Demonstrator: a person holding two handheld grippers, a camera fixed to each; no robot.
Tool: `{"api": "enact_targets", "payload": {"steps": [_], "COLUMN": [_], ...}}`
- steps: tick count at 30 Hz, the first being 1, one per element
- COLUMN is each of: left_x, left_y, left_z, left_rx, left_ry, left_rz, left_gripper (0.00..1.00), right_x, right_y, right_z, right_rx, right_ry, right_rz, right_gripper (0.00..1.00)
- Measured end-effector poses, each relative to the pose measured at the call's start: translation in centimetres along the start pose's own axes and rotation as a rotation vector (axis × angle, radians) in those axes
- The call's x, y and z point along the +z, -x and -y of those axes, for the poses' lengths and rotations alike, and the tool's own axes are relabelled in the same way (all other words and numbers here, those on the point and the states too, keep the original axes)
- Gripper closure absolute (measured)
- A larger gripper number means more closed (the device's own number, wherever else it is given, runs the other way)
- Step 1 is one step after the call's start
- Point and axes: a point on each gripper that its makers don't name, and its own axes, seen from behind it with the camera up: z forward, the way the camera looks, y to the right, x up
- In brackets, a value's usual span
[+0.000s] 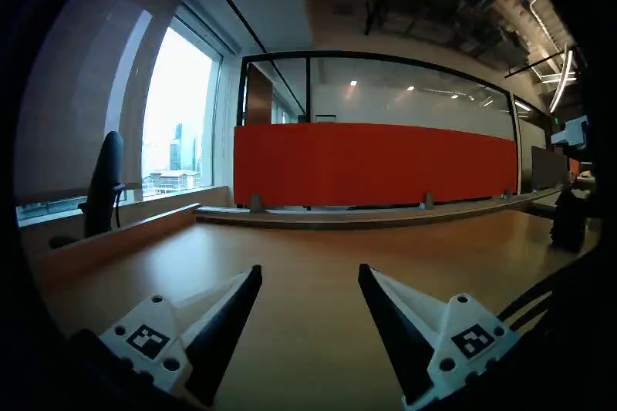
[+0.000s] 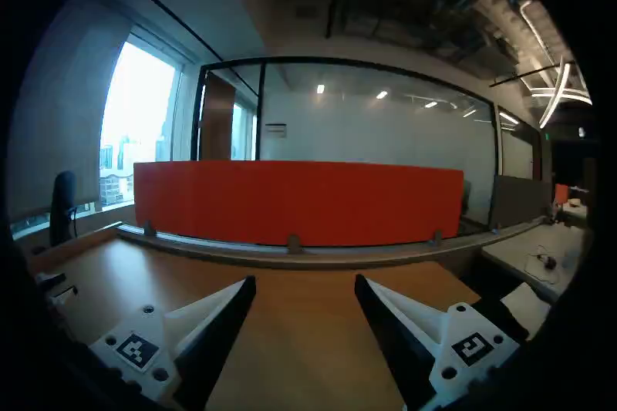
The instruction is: Fold towel
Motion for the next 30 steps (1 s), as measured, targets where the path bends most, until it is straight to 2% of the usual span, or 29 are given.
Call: {"api": "enact_targets", "payload": {"steps": [15,24,30], "left_x": [-0.5,-0.4,-0.4], "left_y": [-0.4,-0.4,-0.3], "left_z": [0.1,0.1,0.1], "left_rx": [0.007,0.007,0.008], "left_ry": [-0.004,-0.004,-0.004], "left_rz": [-0.020,-0.021,-0.021], "left_gripper": [0.07,0.07,0.07], "right_x": [-0.3,-0.5,-0.7], "right_y": [0.3,0.0,0.0], "right_z": [-0.7,-2.3,-3.4], "right_rx": [-0.003,-0.023,-0.014], "right_ry": [0.015,0.040,0.053], "right_rz": [0.001,-0.026,-0.051], "right_gripper": [0.01,0.00,0.01]}}
